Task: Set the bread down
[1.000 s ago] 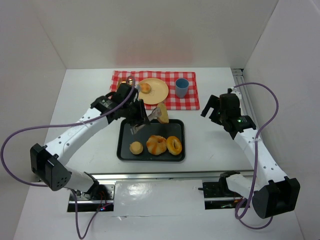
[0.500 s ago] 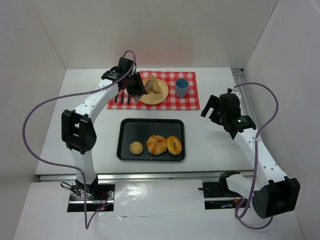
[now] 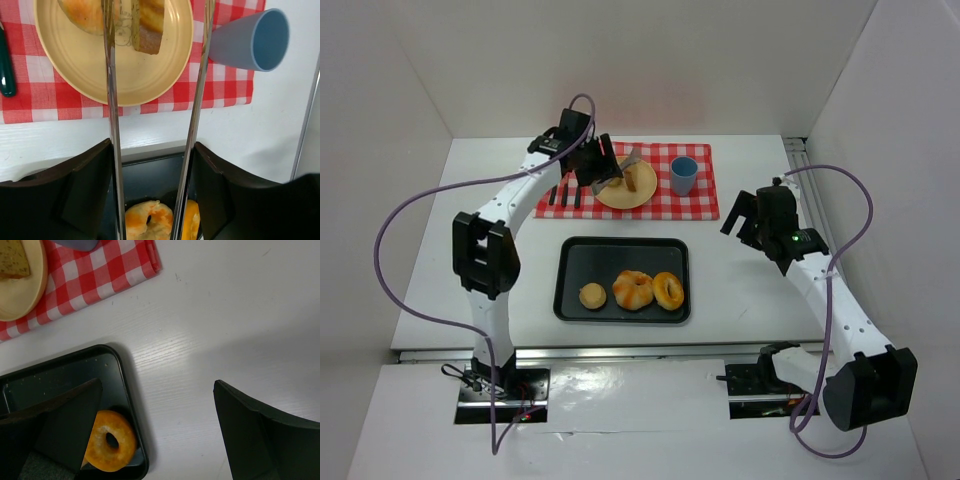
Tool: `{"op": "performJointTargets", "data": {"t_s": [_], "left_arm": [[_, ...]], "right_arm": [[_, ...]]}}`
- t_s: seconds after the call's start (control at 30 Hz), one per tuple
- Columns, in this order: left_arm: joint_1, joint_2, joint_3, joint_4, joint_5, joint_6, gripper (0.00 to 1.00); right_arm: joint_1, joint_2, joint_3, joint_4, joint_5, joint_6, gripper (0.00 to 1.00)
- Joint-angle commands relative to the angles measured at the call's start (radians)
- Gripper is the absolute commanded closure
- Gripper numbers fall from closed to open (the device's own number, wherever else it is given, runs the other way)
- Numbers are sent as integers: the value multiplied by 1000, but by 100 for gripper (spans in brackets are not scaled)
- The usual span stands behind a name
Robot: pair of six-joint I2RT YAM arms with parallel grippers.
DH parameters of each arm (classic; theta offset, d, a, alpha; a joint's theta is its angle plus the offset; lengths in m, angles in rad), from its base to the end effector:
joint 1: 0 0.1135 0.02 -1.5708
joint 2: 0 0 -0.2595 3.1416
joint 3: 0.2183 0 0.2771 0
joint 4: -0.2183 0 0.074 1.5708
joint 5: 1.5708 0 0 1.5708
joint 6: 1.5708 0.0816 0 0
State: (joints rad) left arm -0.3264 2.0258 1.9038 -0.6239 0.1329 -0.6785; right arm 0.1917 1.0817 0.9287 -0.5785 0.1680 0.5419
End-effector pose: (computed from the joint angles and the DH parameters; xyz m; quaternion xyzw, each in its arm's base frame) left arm 0.4925 -0.1781 0.2681 -0.1339 0.9047 -0.2459 0.3212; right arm 0.2868 0.0418 0.2575 0.1922 0.8901 0.0741 0.4065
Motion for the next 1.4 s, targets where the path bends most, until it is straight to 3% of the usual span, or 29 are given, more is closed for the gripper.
{"op": "performJointTargets", "data": {"t_s": [0.0,0.37,0.57,0.7,1.03,1.17,1.37], "left_arm": [[-3,-130,11,13,-35,37,26],[-63,-443,-222,-95,-76,103,30],[-178,-607,-494,-125,8,126,30],[-240,-673,-678,-134,31,61,30],[-349,-769,-752,-253,-55,-134,30],[-388,-701,-700,-365,-67,-158,30],[-401,-661,-712,-375,-76,-158,35]], "right_arm": [[-6,-3,29,3,7,6,0],[-6,-32,10,3,-11,15,0],[-6,-42,-8,12,-21,15,0],[-6,-31,-8,23,-21,15,0],[-6,-2,1,35,-33,6,0],[3,17,1,45,-33,6,0],[3,7,1,57,-33,6,0]]}}
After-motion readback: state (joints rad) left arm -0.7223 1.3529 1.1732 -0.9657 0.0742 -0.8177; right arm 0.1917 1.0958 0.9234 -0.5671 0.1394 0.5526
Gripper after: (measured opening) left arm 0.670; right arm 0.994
